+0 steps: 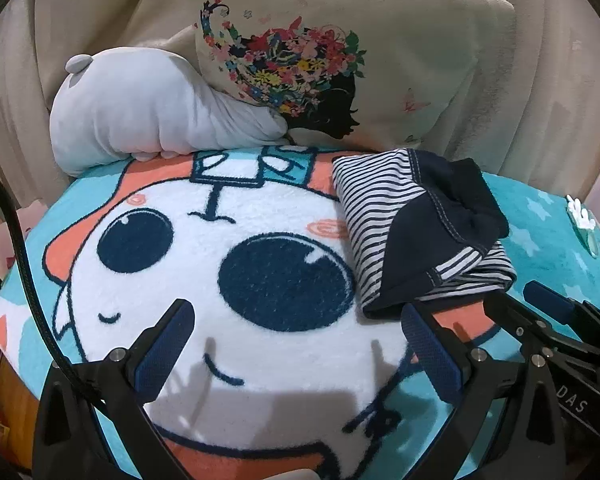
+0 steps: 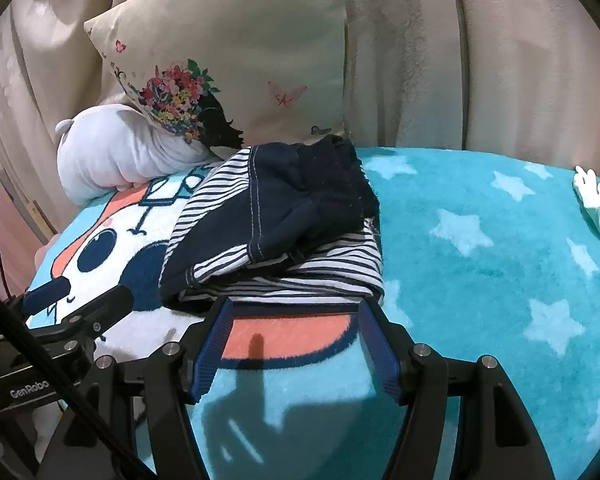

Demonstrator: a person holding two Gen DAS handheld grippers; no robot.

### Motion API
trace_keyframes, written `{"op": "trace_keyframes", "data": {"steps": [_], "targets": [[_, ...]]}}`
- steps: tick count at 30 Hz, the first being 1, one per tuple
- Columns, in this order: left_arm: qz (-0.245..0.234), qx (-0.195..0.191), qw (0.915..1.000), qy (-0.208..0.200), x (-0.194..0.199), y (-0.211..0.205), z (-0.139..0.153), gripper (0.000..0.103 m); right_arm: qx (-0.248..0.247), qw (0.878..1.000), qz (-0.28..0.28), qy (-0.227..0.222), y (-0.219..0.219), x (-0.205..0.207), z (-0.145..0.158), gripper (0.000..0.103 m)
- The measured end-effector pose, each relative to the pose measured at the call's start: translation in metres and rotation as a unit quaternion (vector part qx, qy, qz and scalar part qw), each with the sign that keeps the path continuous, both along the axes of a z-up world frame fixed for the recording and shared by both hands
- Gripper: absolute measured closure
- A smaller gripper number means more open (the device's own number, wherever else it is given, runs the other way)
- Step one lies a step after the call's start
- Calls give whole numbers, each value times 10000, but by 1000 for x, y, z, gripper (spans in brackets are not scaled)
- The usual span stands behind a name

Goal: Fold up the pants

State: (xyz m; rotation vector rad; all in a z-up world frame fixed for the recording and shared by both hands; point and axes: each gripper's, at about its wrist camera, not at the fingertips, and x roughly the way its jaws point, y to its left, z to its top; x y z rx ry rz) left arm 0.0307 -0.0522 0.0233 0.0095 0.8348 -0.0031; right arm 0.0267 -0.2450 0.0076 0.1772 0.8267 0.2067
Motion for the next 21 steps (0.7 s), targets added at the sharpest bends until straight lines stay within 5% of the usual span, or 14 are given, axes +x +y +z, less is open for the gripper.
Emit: {"op": "trace_keyframes", "data": {"steps": [21], "targets": [[70,-109,9999,45,3,13,-8,0,-168,9996,234,21,18,0,-4,33]]}}
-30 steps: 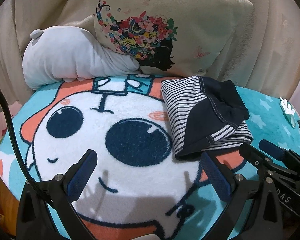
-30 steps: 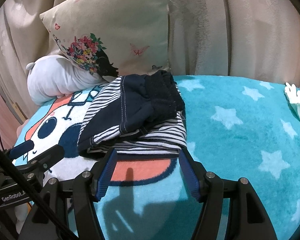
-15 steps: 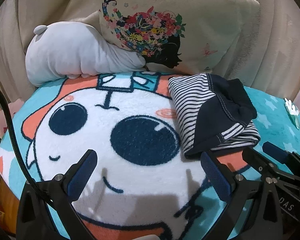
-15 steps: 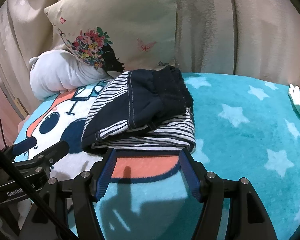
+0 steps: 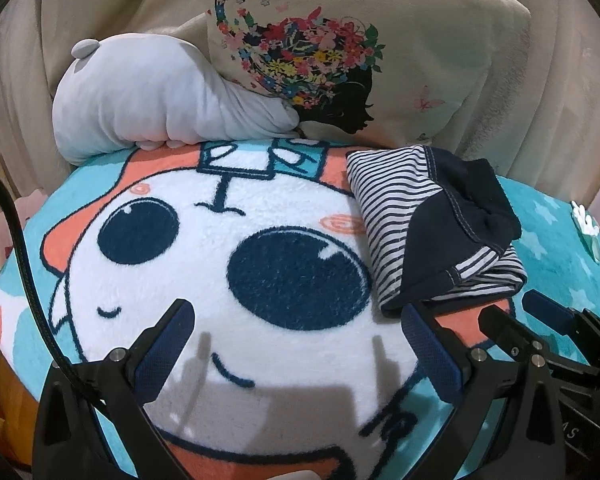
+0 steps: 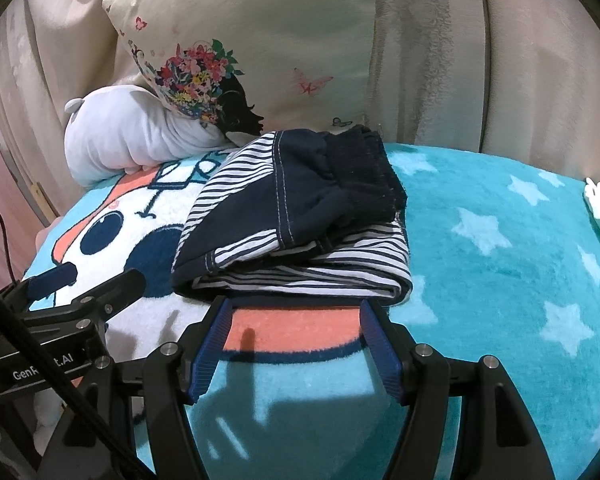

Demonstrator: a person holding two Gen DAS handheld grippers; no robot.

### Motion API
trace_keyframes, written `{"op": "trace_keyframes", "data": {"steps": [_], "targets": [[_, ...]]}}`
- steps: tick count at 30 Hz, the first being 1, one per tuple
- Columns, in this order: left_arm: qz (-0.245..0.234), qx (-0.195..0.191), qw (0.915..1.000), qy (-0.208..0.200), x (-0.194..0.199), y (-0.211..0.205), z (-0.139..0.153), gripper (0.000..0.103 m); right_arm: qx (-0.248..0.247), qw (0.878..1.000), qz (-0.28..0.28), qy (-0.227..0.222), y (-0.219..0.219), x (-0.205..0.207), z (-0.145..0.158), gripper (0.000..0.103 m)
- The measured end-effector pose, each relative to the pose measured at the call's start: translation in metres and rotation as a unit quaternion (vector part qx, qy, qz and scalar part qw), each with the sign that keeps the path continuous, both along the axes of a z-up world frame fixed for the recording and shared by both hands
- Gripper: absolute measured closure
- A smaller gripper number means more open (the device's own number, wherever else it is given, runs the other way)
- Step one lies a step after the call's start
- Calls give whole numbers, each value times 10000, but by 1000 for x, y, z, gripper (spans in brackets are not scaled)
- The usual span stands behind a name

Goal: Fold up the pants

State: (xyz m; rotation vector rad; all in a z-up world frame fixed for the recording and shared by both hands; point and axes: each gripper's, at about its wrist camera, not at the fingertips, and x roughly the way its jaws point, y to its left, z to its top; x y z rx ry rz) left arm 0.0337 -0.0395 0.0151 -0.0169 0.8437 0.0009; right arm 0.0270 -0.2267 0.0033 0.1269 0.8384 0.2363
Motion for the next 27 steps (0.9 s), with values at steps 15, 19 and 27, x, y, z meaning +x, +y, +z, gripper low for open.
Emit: {"op": "trace_keyframes", "data": {"steps": [15,19,27], "targets": [[19,-94,9999,84,4,12,-6,0,-71,9999,128,21,5,4,-1,33],[32,-116,9999,98,5,14,-7,0,-97,9998,178,32,8,4,-2,32],[44,-116,9999,56,5,18,-7,0,-123,9997,207,79,13,6,-2,32]]}}
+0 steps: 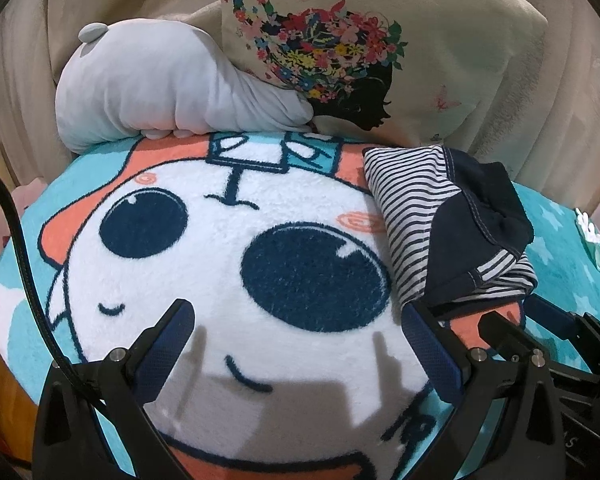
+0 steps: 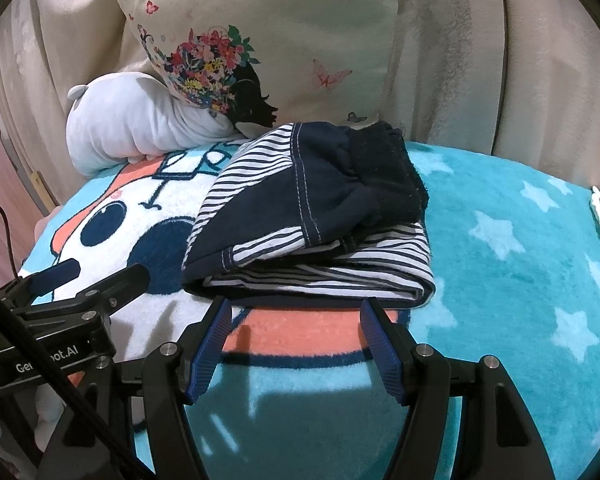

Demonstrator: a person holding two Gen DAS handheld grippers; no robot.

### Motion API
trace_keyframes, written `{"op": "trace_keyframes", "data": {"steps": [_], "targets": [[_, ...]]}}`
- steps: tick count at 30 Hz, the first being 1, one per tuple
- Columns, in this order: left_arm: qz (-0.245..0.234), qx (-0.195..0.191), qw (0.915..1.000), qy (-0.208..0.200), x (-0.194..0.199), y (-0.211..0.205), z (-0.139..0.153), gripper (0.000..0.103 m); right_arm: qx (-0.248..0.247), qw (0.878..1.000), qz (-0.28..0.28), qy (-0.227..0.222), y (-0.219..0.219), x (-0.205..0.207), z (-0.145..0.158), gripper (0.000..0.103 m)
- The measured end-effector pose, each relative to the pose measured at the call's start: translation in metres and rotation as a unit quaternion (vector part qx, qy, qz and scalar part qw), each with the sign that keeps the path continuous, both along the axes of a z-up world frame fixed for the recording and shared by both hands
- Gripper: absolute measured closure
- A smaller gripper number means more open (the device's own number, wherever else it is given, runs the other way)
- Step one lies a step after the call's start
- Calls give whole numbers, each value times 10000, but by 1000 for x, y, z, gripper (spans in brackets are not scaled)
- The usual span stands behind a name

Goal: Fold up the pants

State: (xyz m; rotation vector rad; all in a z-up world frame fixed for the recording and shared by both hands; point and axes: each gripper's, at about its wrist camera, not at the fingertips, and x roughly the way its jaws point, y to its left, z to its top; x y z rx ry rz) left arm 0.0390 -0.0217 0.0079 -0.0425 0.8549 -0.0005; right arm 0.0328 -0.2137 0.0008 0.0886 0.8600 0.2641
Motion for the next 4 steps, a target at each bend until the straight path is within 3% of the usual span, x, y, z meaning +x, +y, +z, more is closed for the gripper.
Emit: {"op": "trace_keyframes", "data": {"steps": [4], "targets": [[29,-5,10000,-14,1,3,3,0,52,10000,45,51,0,2,-1,32]]}}
